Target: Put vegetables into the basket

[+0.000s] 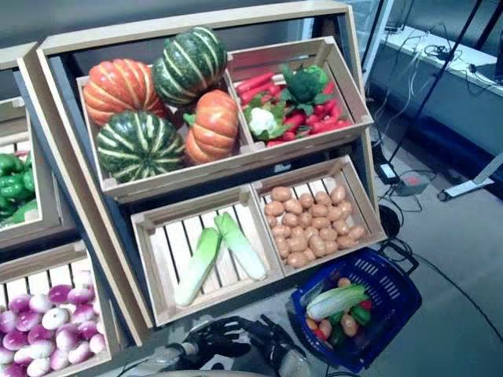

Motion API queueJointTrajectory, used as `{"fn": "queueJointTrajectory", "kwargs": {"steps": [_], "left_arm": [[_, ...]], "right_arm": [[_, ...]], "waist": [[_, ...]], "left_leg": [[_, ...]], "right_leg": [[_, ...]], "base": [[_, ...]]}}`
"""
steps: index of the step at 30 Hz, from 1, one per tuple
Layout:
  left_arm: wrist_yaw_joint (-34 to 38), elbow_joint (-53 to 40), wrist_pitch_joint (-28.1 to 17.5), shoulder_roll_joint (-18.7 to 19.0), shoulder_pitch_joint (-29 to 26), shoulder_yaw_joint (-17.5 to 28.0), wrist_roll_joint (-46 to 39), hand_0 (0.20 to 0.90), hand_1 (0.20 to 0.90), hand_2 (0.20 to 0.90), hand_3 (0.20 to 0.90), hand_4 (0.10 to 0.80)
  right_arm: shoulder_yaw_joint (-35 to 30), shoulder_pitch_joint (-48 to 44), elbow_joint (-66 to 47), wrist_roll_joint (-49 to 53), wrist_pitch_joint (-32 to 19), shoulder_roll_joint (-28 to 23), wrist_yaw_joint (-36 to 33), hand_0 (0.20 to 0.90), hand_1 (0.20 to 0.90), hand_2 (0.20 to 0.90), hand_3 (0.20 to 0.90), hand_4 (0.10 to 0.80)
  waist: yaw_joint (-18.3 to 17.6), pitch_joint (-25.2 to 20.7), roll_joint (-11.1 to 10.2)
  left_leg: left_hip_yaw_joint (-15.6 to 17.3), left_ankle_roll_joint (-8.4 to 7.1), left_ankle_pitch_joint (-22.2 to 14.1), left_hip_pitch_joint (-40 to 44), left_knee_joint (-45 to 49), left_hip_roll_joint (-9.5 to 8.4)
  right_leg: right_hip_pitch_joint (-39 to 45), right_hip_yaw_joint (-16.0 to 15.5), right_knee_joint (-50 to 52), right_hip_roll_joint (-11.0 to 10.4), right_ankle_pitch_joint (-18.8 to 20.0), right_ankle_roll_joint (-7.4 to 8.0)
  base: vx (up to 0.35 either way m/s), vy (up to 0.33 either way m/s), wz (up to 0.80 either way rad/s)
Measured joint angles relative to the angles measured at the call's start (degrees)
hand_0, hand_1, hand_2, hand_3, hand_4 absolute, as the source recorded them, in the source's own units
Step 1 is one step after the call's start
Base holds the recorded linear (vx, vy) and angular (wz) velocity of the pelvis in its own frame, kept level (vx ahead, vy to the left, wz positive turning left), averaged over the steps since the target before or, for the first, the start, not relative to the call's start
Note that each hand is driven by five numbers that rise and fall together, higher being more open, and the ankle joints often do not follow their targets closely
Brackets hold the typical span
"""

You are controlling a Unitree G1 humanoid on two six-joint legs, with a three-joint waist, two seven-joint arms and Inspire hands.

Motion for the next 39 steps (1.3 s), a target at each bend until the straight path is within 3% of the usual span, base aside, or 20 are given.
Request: {"fn": "queueJointTrajectory", "kwargs": {"steps": [9, 20, 26, 39], "left_arm": [[-0.78, -0.16, -1.08, 0.14, 0.02, -0.18, 0.0, 0.9, 0.9, 0.9, 0.9, 0.8], [-2.4, -6.75, -13.22, 2.99, -0.02, -2.4, 4.61, 0.9, 0.9, 0.9, 0.9, 0.8], [-0.31, -15.91, -18.28, 7.23, 0.16, -2.32, 6.88, 0.9, 0.9, 0.9, 0.9, 0.8], [5.46, -24.14, -22.69, 8.69, 1.68, 1.9, 7.24, 0.9, 0.9, 0.9, 0.9, 0.8]], "right_arm": [[0.01, 0.03, 0.0, 1.66, 0.44, -0.03, -0.01, 0.9, 0.9, 0.9, 0.9, 0.8], [-0.12, -0.2, -0.17, 1.86, 0.44, -0.27, -0.01, 0.9, 0.9, 0.9, 0.9, 0.8], [-0.18, -0.08, -1.95, 1.88, 1.37, -1.81, -0.06, 0.9, 0.9, 0.9, 0.9, 0.8], [-2.5, 0.71, -2.45, 1.84, 2.12, -2.07, -0.21, 0.9, 0.9, 0.9, 0.9, 0.8]], "waist": [[0.01, 0.12, 0.18], [0.03, 1.53, 0.42], [0.22, 2.31, 0.84], [1.86, 2.41, 0.76]], "left_leg": [[-0.19, 0.0, 0.0, -0.32, 0.0, 0.0], [-0.21, -0.01, 0.0, -0.72, 0.0, -0.01], [-0.22, 0.0, 0.0, -0.74, -0.01, -0.02], [-0.47, -0.01, 0.01, -0.67, -0.01, -0.05]], "right_leg": [[-0.33, -0.02, -0.01, 0.0, -0.01, -0.01], [-0.72, -0.02, -0.11, 0.0, 0.0, 0.0], [-0.72, -0.04, -0.12, 0.0, 0.01, 0.01], [-0.52, -0.34, -0.16, 0.0, 0.0, 0.01]], "base": [[0.0, 0.0, 0.0], [0.0, 0.0, 0.0], [0.0, 0.0, 0.0], [0.0, 0.0, 0.0]]}}
